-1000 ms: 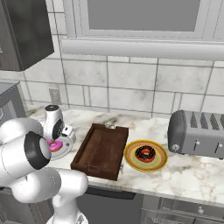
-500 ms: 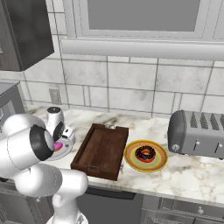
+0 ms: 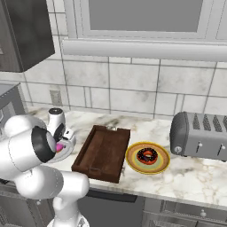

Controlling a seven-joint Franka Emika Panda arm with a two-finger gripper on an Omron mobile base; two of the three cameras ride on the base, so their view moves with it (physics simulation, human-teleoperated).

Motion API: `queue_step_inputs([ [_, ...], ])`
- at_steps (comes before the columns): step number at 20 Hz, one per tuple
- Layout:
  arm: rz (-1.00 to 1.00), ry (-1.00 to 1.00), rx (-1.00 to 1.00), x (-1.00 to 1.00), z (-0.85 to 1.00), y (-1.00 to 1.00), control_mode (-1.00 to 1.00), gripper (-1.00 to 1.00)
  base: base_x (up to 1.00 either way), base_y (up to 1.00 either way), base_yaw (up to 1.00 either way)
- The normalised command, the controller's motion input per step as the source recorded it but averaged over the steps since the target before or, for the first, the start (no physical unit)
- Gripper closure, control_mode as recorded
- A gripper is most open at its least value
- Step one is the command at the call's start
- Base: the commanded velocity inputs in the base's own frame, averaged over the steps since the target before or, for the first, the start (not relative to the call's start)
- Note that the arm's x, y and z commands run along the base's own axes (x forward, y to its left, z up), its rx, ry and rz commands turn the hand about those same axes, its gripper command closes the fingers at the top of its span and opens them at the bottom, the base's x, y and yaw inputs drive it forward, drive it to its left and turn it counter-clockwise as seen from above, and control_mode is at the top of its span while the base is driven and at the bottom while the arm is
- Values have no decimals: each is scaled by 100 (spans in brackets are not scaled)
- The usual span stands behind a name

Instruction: Move the dessert items from the plates to the tray.

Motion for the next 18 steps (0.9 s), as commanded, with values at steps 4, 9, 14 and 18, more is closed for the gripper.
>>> queue_step_inputs([
  [4, 0, -1, -1, -26, 42, 0, -100, 100, 0, 0, 0],
  [9, 0, -6, 0, -18, 68, -10, -100, 100, 0, 0, 0],
  [14, -8, -3, 0, 7, 34, -78, -100, 100, 0, 0, 0],
  [18, -8, -6, 0, 13, 51, -100, -100, 100, 0, 0, 0],
])
